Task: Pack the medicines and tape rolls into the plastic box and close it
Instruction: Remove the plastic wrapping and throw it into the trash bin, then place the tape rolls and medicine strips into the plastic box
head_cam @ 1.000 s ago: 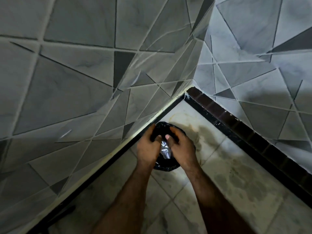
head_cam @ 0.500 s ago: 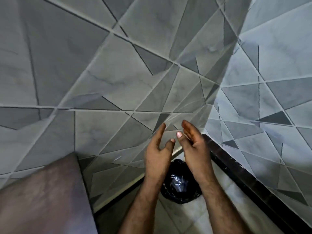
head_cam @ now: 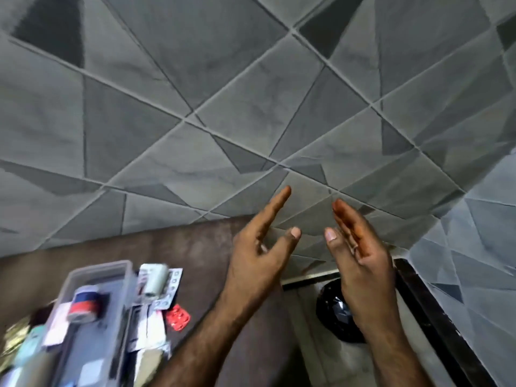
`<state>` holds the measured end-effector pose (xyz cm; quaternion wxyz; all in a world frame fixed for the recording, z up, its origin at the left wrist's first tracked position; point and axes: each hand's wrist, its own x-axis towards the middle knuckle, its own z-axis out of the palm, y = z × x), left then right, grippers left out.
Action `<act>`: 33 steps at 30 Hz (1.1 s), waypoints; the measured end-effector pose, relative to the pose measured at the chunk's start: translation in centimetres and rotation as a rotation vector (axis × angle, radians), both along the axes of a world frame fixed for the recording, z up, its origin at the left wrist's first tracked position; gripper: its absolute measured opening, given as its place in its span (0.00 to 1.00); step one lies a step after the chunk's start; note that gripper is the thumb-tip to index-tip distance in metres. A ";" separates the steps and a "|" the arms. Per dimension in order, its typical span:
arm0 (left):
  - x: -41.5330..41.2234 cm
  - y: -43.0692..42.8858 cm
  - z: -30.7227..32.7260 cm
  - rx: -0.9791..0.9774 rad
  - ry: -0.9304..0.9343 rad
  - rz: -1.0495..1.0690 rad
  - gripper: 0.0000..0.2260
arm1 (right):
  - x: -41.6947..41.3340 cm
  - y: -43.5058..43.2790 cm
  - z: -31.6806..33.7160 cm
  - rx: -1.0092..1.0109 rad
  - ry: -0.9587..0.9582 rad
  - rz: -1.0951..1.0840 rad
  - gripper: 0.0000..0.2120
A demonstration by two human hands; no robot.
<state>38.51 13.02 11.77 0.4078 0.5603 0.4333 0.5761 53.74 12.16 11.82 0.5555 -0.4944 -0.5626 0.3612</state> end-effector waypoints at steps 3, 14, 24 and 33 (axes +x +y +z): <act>-5.1 -3.4 1.0 -0.027 -0.075 0.041 0.24 | -5.0 -2.5 1.4 -0.007 -0.019 0.088 0.23; -22.5 -14.9 -2.5 -0.174 0.019 0.298 0.23 | -23.3 -10.4 -2.3 -0.110 -0.070 0.283 0.20; -32.1 -20.3 -10.4 -0.481 0.198 0.378 0.26 | -29.2 -12.7 -9.9 -0.322 -0.232 0.270 0.24; -34.5 -21.3 -13.9 -0.581 0.252 0.350 0.25 | -31.9 -13.7 -15.3 -0.413 -0.373 0.249 0.23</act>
